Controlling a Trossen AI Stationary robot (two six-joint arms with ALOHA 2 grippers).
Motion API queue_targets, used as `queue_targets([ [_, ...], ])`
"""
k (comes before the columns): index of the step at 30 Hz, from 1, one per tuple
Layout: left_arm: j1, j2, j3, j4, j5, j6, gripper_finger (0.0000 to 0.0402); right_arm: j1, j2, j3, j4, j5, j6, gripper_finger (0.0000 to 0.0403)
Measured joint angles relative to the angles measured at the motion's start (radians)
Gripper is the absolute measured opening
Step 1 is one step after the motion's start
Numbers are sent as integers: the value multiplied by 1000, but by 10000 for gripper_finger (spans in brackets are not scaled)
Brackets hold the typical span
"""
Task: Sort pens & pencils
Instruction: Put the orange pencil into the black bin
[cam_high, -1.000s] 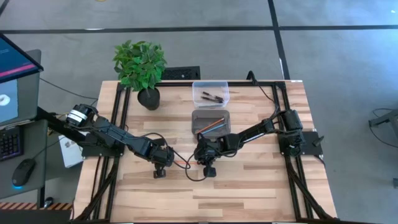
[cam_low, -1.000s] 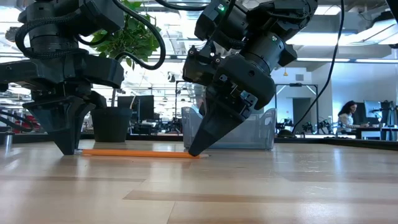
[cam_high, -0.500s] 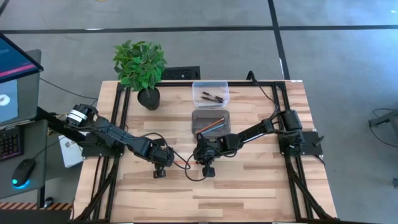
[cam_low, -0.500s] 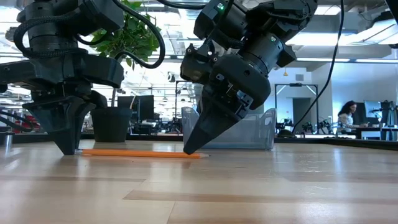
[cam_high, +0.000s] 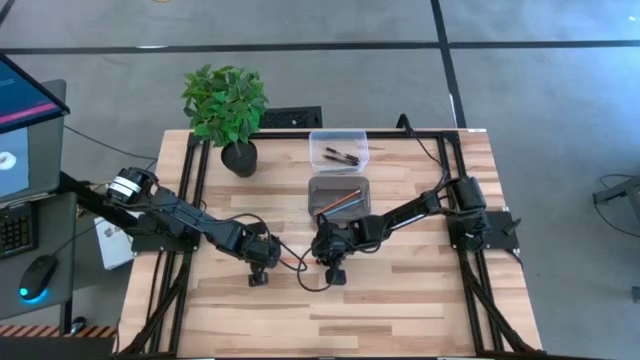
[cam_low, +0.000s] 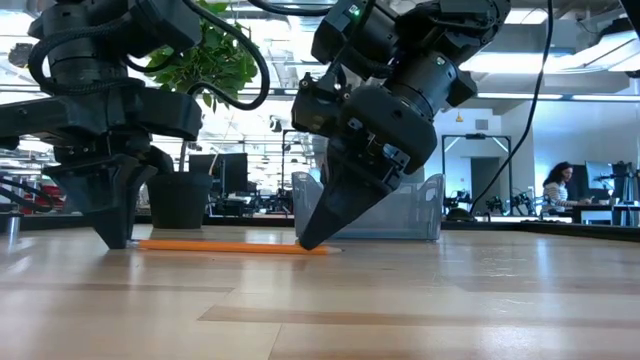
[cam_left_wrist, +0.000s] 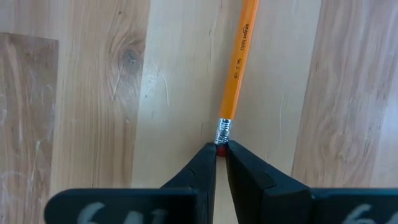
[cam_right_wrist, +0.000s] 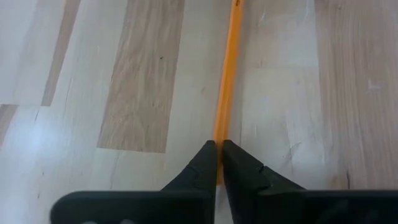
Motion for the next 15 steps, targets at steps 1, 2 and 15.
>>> queue_targets([
  [1,0,0,0,2,0,1,25,0,0,0,-2,0,1,49],
  [2,0,0,0,4,0,1,25,0,1,0,-3,0,1,54],
  [15,1,2,0,33,-10,214,25,-2,2,-1,-7,1,4,40],
])
